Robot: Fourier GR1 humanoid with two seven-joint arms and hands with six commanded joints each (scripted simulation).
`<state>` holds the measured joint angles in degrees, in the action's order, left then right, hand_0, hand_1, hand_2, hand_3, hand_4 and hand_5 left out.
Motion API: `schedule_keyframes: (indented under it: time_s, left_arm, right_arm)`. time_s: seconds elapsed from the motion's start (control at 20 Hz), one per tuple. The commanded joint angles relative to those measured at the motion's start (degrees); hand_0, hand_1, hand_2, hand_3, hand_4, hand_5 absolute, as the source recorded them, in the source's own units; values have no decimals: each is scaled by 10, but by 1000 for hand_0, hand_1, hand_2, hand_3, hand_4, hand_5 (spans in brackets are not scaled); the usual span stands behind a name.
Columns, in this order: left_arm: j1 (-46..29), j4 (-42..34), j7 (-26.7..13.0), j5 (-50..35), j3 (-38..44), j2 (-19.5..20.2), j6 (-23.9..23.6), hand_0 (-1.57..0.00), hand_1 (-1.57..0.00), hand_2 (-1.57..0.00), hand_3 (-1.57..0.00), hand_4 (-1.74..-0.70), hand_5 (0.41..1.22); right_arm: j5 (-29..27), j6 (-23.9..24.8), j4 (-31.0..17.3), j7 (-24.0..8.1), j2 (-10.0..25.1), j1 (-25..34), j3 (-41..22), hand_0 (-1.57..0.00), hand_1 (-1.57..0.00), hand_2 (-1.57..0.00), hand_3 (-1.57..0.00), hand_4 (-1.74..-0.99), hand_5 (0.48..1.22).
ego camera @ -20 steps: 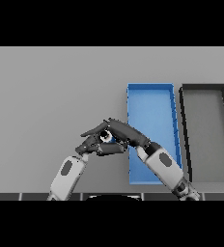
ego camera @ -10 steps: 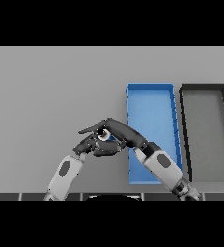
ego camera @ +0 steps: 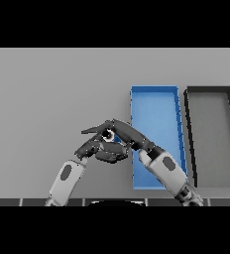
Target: Pick up the blue pipe and place it into the blue bin.
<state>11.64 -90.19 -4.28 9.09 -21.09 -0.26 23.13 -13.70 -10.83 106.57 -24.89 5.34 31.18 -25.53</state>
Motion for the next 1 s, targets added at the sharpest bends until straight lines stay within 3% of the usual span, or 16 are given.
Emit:
schedule_keyframes:
  time_s: [0.0,0.1,0.25,0.4,0.5,0.65,0.95]
  left_arm:
    - [-4,-4,7,-5,2,6,6,-25,-23,-22,-20,-922,482]
    - [-13,-10,12,-3,-2,8,5,-16,-14,-14,-12,-913,470]
    - [-1,-7,-9,-2,-4,-2,2,-8,-7,-7,-6,-907,450]
    - [3,-2,-18,-9,4,3,9,-3,-3,-3,-3,-906,437]
    - [2,-2,-22,-4,1,1,7,-2,-2,-2,-1,-905,433]
    - [3,-9,-21,-5,5,10,8,0,0,0,0,-892,428]
    - [3,-3,-12,4,1,10,4,1,1,1,1,-877,412]
  right_arm:
    - [-18,5,7,-9,3,16,15,-1571,-1571,-1571,-1570,-1741,1221]
    - [-64,29,18,-51,-4,43,38,-1571,-1571,-1571,-1571,-1741,1221]
    - [-123,50,15,-86,5,114,82,-1571,-1571,-1571,-1571,-1741,1221]
    - [-193,45,-13,-73,39,194,147,-1571,-1571,-1571,-1571,-1741,1221]
    - [-174,83,-34,-58,67,241,183,-1571,-1571,-1571,-1571,-1741,1221]
    - [-154,110,-76,-67,119,278,222,-1571,-1571,-1571,-1571,-1741,1221]
    - [-134,102,-147,-64,198,224,273,-1571,-1571,-1571,-1571,-1741,1221]
